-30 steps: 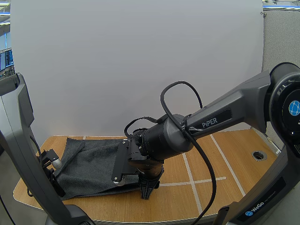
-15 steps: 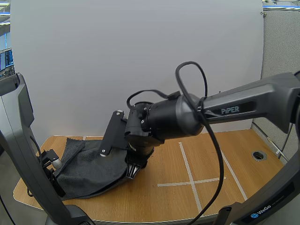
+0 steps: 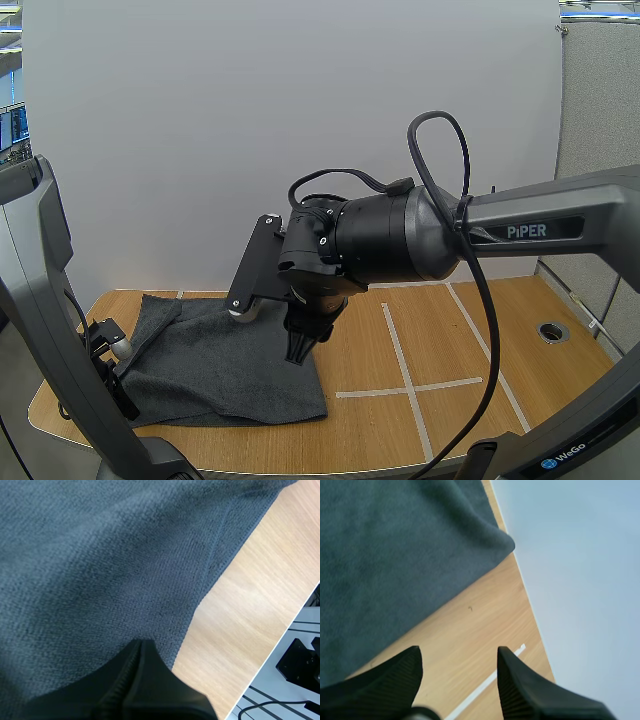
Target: Fold the towel
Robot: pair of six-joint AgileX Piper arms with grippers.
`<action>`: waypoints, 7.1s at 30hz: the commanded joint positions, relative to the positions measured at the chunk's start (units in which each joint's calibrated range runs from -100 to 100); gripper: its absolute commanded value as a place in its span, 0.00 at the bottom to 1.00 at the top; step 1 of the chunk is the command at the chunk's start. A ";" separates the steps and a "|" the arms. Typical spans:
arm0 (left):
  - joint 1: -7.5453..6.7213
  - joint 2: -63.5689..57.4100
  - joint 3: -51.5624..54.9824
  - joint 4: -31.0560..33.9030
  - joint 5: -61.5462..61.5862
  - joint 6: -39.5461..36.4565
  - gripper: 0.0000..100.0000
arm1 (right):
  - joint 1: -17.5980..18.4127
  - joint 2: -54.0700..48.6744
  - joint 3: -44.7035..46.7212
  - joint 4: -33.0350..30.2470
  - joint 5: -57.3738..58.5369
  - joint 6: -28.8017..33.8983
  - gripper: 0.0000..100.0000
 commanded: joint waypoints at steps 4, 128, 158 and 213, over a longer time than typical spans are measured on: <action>0.01 1.01 0.58 1.53 0.45 -1.11 0.00 | -4.58 -0.64 -0.39 0.55 -24.94 0.08 0.76; -17.51 3.97 -26.40 -13.83 -30.50 -13.35 0.75 | -13.38 40.55 -15.25 27.96 -39.97 -14.17 0.00; -18.69 7.35 -26.40 -15.03 -29.16 -13.24 0.11 | -13.38 40.55 -15.25 27.91 -38.73 -14.17 0.00; -18.85 12.94 -32.85 -14.39 -21.85 -17.63 0.67 | -13.38 40.55 -15.25 27.80 -38.73 -14.17 0.00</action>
